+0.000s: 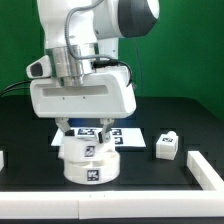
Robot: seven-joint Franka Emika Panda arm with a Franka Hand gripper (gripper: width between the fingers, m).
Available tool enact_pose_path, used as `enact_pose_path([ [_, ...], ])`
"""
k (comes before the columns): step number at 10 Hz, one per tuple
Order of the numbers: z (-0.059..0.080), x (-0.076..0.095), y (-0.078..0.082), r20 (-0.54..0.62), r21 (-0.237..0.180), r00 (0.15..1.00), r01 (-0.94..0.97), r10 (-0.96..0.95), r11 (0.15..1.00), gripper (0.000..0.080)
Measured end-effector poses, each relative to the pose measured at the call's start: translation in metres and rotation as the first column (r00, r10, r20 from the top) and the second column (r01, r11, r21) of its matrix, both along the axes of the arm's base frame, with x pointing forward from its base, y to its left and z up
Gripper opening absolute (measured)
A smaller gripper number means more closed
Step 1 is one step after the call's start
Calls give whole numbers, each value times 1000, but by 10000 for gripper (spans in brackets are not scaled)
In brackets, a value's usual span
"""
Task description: Assemble stool
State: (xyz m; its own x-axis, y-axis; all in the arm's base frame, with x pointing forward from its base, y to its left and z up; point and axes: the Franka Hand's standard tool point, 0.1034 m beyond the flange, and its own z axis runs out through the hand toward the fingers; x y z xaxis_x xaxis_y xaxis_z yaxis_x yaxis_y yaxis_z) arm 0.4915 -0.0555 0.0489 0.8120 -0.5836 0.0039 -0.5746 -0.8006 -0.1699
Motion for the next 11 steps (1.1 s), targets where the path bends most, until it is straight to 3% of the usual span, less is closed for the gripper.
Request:
enact_pose_path([
  [1,-3,5,3,-3,5,1000,6,-6,1000,649],
  [3,10,24,5,31,4,1000,3,-3,1000,649],
  [11,-7,16,0,32,-16,996,-80,80,997,649],
])
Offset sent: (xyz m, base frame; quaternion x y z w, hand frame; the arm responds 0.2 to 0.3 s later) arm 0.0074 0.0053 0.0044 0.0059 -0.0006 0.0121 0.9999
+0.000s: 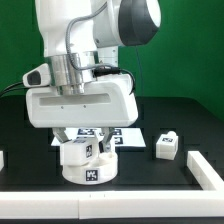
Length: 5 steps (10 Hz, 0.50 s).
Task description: Assemble stool
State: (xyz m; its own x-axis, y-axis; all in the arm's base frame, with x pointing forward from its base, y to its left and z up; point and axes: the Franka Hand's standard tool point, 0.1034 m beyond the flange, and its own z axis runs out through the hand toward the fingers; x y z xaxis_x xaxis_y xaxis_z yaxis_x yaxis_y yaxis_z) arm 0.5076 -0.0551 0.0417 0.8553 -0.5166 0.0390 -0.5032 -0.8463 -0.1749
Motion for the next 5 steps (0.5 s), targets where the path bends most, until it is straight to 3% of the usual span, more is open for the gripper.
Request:
enact_pose_path([
  [2,0,0,0,0,0,1000,-1,1,1000,386],
  [5,4,-4,0,-1,-1,1000,-3,3,1000,320],
])
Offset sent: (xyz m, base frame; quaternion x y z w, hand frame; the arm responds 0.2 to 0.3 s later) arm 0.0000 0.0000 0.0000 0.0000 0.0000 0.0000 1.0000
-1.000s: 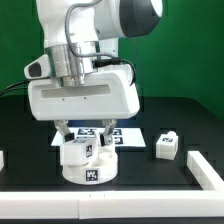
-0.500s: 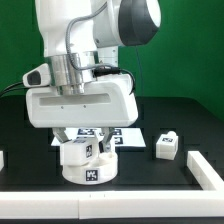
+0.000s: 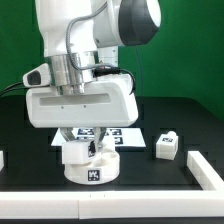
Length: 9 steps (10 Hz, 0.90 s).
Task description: Assemble stool
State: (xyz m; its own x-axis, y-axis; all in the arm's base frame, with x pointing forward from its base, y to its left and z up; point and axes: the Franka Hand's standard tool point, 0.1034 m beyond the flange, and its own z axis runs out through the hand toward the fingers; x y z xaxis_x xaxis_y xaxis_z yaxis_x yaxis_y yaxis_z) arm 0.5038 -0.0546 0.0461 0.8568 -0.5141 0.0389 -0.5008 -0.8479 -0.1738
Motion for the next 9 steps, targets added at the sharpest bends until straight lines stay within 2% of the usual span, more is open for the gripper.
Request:
enact_pose_path([
  [1,8,-10,-5,3,-9,999,-53,53,999,320],
  [3,29,-41,-21,13,-38,980,-197,197,980,320],
  [4,30,-50,-27,14,-46,978,-207,207,977,320],
  [8,25,-55,-25,13,-52,977,-213,214,976,320],
  [9,10,-68,-37,3,-62,934,-356,357,932,321],
])
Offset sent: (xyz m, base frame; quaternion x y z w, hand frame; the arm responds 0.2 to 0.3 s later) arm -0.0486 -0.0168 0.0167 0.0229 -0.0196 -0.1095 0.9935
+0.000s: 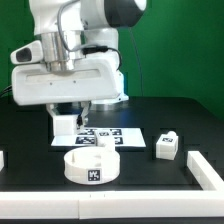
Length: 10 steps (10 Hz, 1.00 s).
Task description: Assemble stool
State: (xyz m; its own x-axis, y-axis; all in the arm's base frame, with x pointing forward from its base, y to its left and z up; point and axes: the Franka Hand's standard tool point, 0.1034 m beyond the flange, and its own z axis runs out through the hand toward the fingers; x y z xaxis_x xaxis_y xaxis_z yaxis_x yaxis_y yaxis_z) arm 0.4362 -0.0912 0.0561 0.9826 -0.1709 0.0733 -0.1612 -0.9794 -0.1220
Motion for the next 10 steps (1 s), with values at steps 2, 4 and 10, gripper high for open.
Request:
enact_pose_path([
  [2,-32,-27,-33,-27,7,1000,5,-5,1000,321],
  [4,-42,-42,-44,3,-54,1000,-4,4,999,321],
  [10,-20,-21,-34,0,-11,999,-35,35,999,629],
])
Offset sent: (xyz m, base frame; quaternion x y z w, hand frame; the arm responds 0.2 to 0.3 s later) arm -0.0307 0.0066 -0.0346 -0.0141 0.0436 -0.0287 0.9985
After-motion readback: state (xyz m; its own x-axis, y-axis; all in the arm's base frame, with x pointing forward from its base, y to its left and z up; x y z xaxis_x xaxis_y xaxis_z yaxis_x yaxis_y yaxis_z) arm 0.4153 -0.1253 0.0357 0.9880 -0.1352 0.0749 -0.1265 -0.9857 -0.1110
